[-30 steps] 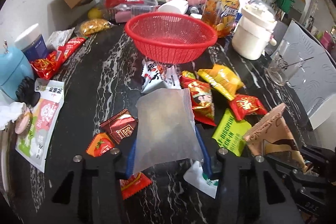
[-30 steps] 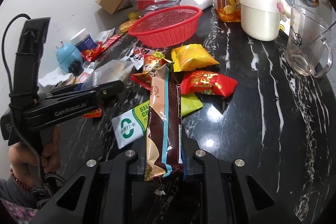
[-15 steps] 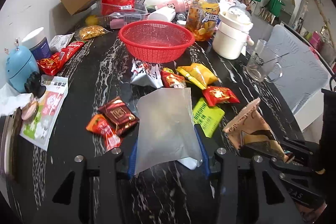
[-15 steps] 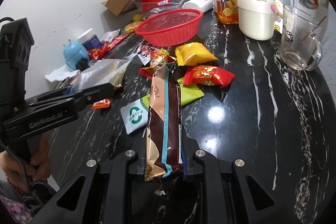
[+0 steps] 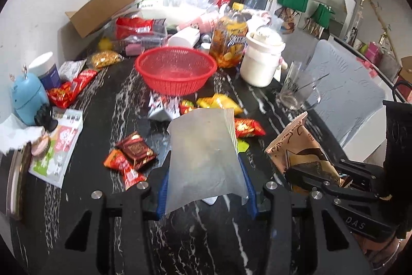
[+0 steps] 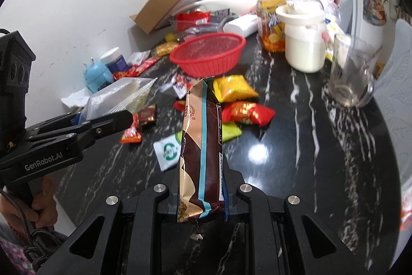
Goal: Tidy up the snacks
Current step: 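Grasp the clear plastic snack bag with the left gripper and lift it, then carry the wafer bar and clear bag over the red basket with both grippers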
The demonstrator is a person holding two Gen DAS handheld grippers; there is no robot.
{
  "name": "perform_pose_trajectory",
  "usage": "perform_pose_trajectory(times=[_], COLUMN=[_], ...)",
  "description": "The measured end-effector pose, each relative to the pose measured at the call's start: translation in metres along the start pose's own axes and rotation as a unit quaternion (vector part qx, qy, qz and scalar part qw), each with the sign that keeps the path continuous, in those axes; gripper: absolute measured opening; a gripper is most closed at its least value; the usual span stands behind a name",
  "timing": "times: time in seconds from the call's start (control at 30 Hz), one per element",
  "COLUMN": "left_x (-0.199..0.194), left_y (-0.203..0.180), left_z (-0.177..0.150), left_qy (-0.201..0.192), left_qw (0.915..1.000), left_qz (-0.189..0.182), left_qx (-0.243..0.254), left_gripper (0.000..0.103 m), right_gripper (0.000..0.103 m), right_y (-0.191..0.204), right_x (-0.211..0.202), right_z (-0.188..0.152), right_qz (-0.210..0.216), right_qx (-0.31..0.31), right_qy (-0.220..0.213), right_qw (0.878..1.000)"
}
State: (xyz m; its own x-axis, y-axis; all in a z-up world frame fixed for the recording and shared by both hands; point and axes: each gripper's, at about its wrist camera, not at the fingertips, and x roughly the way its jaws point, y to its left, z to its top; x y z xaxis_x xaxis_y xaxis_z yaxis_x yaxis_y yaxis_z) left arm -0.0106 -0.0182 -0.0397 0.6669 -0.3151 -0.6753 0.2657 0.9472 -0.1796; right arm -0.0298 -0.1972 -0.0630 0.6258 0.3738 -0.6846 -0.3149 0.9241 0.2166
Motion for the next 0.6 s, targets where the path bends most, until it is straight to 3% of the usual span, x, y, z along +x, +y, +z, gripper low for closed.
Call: perform_pose_trajectory(times=[0.6], left_x=[0.008], left_y=[0.011], left_z=[0.089], left_qy=[-0.082], left_qw=[0.9966], left_qz=[0.0], left_qx=[0.006], left_gripper=[0.046], right_gripper=[0.021], right_y=[0.0], right_x=[-0.003], right_z=[0.098], right_qz=[0.006], right_qx=[-0.064], right_qy=[-0.054], right_qw=[0.997])
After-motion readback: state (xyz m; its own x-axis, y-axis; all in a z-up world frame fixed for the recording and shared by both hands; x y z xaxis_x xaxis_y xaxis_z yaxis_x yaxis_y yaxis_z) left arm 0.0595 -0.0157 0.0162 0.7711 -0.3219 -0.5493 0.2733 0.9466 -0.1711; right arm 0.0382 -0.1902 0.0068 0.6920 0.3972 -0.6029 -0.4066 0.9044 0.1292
